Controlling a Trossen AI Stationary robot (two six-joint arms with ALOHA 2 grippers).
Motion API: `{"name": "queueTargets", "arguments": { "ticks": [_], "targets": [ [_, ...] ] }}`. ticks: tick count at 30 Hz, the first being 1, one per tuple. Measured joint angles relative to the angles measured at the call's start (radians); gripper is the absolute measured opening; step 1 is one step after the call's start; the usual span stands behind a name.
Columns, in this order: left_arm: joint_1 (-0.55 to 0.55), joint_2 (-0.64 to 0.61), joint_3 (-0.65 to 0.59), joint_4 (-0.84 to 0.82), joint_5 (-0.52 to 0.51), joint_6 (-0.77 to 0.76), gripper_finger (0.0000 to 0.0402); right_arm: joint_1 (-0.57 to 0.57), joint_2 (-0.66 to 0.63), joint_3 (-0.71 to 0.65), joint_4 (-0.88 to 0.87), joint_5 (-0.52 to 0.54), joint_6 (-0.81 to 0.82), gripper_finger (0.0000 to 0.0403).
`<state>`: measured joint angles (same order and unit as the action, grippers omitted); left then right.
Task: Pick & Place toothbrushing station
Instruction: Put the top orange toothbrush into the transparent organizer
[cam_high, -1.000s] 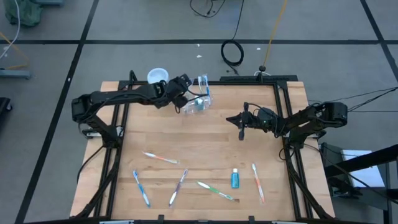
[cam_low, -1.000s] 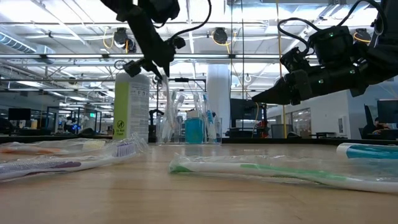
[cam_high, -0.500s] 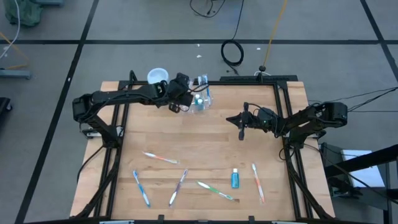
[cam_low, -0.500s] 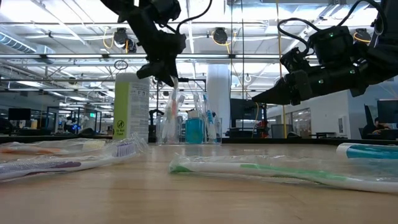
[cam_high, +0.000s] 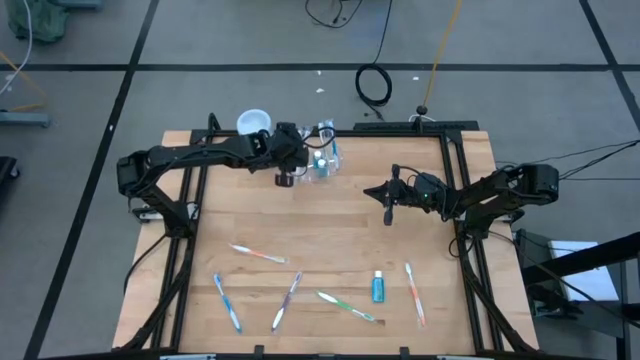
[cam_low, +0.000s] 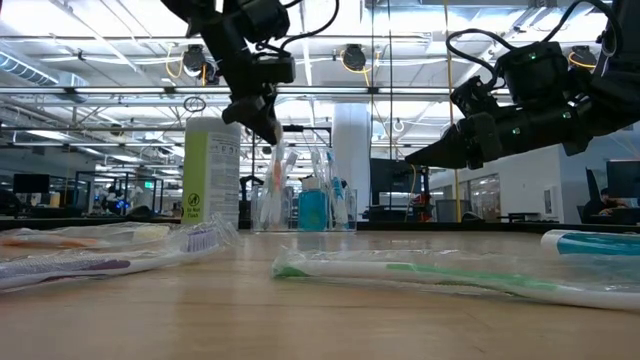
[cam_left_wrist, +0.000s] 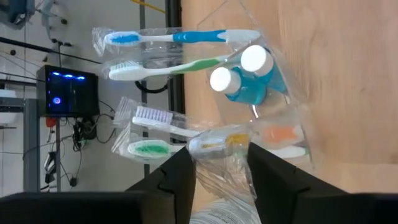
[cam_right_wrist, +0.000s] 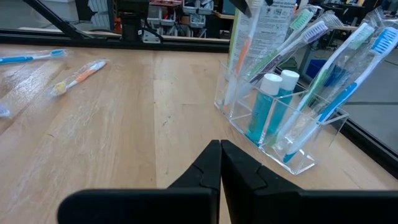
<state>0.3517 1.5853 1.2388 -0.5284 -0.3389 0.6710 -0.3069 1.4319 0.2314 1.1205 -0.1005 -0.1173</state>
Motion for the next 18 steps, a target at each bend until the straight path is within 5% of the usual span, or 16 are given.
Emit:
{"name": "queueTargets", "arguments": {
  "ticks": [4,12,18],
  "targets": [
    [0.0,0.0,0.0,0.0,-0.028,0.01,0.0132,0.0,0.0,0.0,0.0,0.0,0.0,0.0],
    [-0.054,-0.021,0.0,-0.022,-0.276,0.033,0.0152,0.0,0.0,0.0,-0.003,0.0,-0.002,0.0],
    [-0.085,-0.034,0.0,-0.022,-0.192,-0.035,0.0165,0.0,0.0,0.0,-0.003,0.0,-0.002,0.0]
  ]
}}
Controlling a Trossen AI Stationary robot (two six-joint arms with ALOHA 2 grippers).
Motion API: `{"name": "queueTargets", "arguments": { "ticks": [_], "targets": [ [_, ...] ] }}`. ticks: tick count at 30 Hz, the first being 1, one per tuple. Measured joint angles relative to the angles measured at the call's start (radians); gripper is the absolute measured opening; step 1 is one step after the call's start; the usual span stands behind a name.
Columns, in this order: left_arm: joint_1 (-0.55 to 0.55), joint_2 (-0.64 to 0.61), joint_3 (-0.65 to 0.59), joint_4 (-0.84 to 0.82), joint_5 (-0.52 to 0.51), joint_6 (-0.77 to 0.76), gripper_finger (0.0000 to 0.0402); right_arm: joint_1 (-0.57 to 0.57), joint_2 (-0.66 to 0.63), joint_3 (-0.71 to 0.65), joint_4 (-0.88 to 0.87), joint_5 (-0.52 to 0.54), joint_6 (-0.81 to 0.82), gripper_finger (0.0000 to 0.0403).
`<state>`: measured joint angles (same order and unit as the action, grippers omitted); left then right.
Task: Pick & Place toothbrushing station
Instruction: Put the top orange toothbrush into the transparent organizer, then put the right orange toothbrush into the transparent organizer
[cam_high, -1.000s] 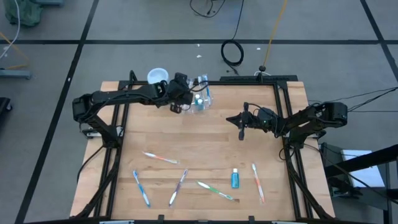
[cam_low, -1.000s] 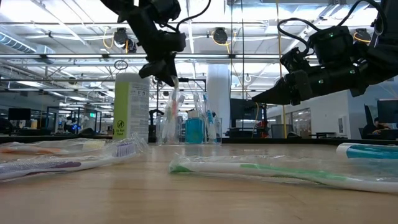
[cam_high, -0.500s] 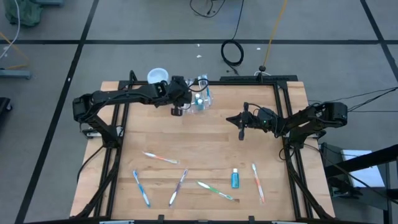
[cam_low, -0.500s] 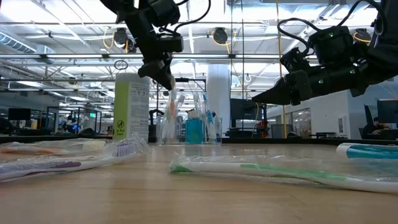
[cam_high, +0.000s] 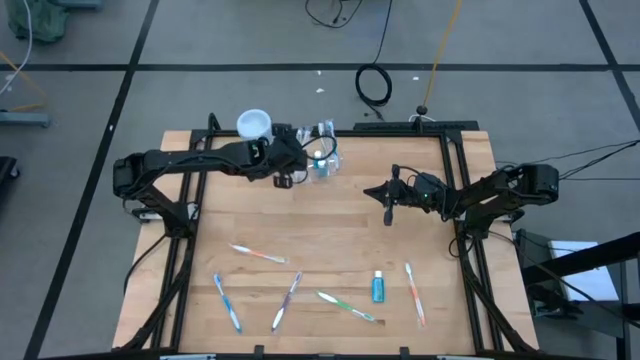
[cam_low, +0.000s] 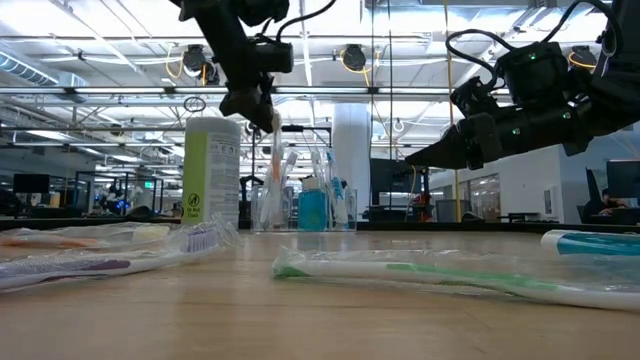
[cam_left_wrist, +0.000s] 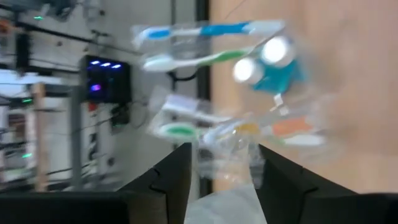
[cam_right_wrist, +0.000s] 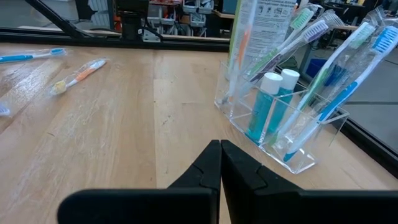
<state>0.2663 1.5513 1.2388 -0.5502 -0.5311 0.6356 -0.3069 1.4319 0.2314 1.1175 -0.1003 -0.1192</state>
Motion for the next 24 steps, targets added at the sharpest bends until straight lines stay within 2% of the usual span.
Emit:
{"name": "queueTargets", "arguments": {
  "ticks": [2,7,15,20,22,24],
  "targets": [
    [0.005,0.0,0.0,-0.001,0.039,-0.027,0.0169,0.0,0.0,0.0,0.0,0.0,0.002,0.0],
    [0.044,0.0,0.0,-0.008,0.053,-0.088,0.0186,0.0,0.0,0.0,0.0,0.0,0.002,0.0],
    [0.094,0.0,0.0,-0.087,0.105,-0.213,0.0239,0.001,0.0,0.0,0.024,-0.005,0.06,0.0002],
    [0.075,-0.025,0.0,-0.191,-0.011,-0.209,0.0261,0.038,0.0,0.02,0.09,-0.007,0.114,0.0028],
    [0.083,-0.048,0.0,-0.234,-0.008,-0.257,0.0265,0.074,0.0,0.042,0.09,-0.008,0.118,0.0044],
    [0.089,-0.081,0.001,-0.242,0.048,-0.312,0.0266,0.116,0.0,0.071,0.089,-0.009,0.107,0.0063]
  ]
}}
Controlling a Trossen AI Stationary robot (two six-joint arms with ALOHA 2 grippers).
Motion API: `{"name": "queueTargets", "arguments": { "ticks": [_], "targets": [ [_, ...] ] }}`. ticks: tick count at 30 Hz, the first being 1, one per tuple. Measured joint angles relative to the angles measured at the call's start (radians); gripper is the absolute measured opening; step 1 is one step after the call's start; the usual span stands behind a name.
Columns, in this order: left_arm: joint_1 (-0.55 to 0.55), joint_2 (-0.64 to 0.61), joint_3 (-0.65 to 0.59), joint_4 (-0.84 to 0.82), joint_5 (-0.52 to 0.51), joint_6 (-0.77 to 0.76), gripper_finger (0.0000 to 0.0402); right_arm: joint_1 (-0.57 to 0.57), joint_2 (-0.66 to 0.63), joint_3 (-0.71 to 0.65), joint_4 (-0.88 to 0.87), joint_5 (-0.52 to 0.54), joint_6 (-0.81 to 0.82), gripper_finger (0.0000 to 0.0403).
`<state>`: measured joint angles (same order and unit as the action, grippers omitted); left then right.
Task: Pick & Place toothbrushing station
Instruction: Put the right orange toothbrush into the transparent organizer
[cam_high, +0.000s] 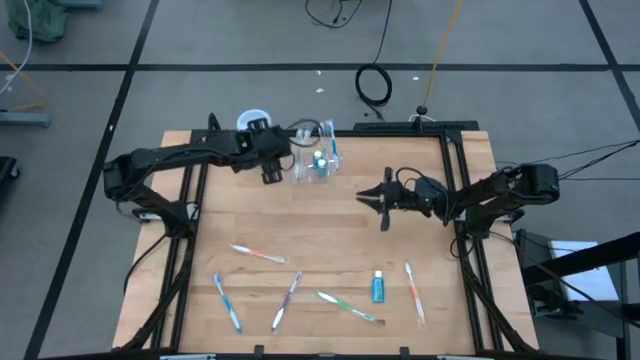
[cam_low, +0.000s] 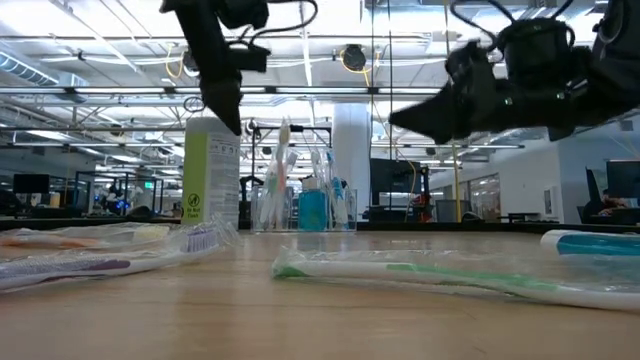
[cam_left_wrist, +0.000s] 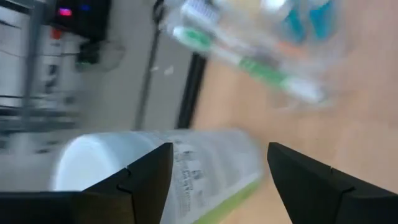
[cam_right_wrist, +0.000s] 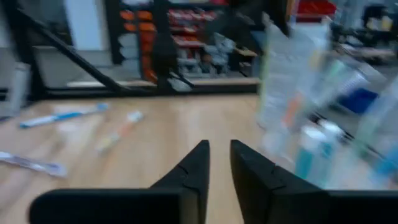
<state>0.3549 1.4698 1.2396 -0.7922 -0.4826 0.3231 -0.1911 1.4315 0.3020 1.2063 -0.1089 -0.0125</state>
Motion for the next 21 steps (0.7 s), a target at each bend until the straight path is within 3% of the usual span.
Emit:
{"name": "queueTargets", "arguments": {
  "ticks": [5,10,14,21],
  "targets": [
    [0.042,-0.09,0.0,-0.018,0.275,-0.092,0.0267,0.108,0.001,0.067,-0.043,-0.007,-0.007,0.011],
    [0.065,-0.136,-0.008,-0.007,0.465,-0.111,0.0267,0.191,0.0,0.106,-0.116,-0.166,0.004,0.0144],
    [0.055,-0.148,-0.082,0.055,0.544,-0.116,0.0267,0.264,0.0,0.116,-0.218,-0.167,0.027,0.016],
    [-0.016,-0.147,-0.331,0.354,0.568,-0.208,0.0267,0.373,0.001,0.116,-0.319,0.008,0.16,0.0162]
  ]
}}
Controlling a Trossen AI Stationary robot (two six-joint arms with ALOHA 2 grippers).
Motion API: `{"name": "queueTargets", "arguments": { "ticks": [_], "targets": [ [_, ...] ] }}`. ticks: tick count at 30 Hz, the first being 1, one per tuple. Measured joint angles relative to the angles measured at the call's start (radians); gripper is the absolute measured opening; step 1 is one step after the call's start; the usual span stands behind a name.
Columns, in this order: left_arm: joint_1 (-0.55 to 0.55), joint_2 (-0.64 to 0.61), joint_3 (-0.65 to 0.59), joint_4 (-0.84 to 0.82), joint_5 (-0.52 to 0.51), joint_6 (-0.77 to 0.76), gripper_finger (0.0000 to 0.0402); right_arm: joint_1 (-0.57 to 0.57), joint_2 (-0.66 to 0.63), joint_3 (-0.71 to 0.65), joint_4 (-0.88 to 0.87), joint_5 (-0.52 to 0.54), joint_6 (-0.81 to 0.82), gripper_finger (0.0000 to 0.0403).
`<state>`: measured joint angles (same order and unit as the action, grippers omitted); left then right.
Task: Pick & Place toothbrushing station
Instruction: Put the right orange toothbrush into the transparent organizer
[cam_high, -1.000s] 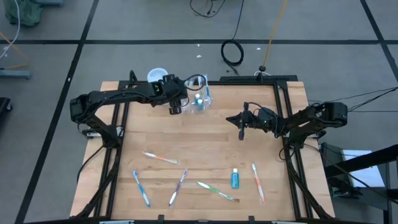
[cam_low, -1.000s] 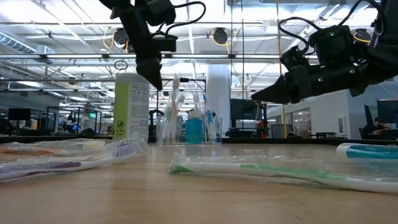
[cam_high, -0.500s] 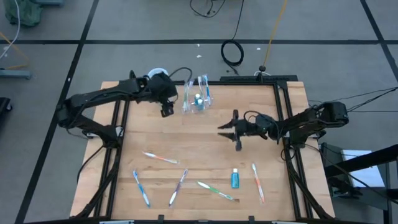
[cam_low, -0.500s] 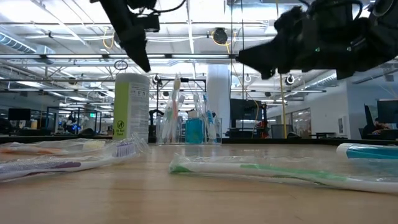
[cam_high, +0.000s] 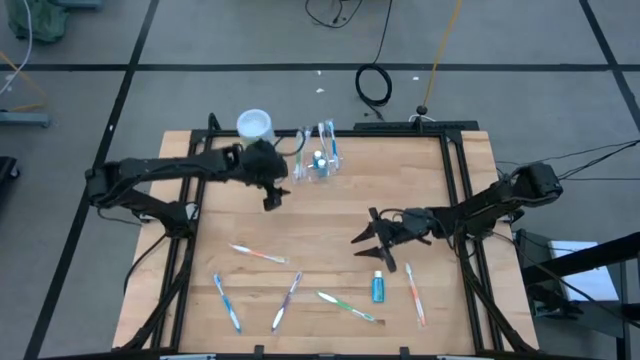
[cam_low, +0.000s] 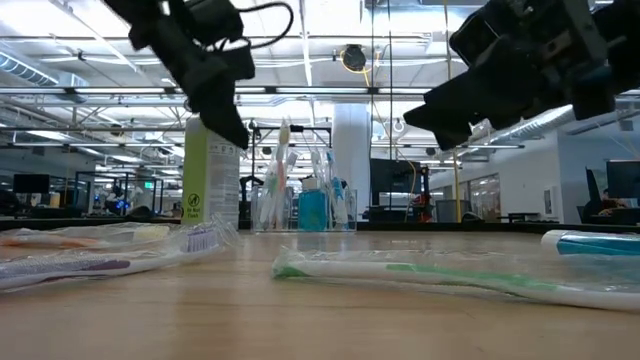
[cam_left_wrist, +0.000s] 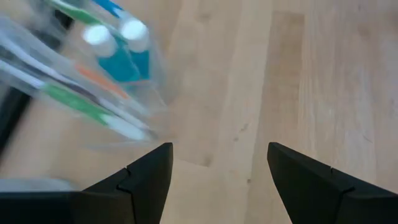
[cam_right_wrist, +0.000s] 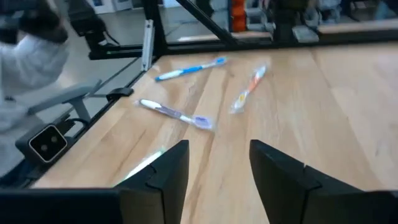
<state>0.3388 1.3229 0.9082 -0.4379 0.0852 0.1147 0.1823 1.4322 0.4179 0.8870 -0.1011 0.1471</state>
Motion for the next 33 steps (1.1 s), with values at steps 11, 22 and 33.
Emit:
{"name": "queueTargets", "arguments": {
  "ticks": [11,22,33],
  "targets": [
    [-0.191,0.001,-0.238,0.32,-0.006,-0.19,0.0267,0.114,0.0,0.002,-0.129,0.063,0.139,0.0158],
    [-0.289,0.001,-0.244,0.535,-0.008,-0.157,0.0266,0.196,-0.058,0.064,-0.135,0.001,-0.219,0.0157],
    [-0.336,0.001,-0.244,0.542,-0.008,-0.2,0.0267,0.164,-0.06,0.064,-0.349,0.14,-0.024,0.0157]
  ]
}}
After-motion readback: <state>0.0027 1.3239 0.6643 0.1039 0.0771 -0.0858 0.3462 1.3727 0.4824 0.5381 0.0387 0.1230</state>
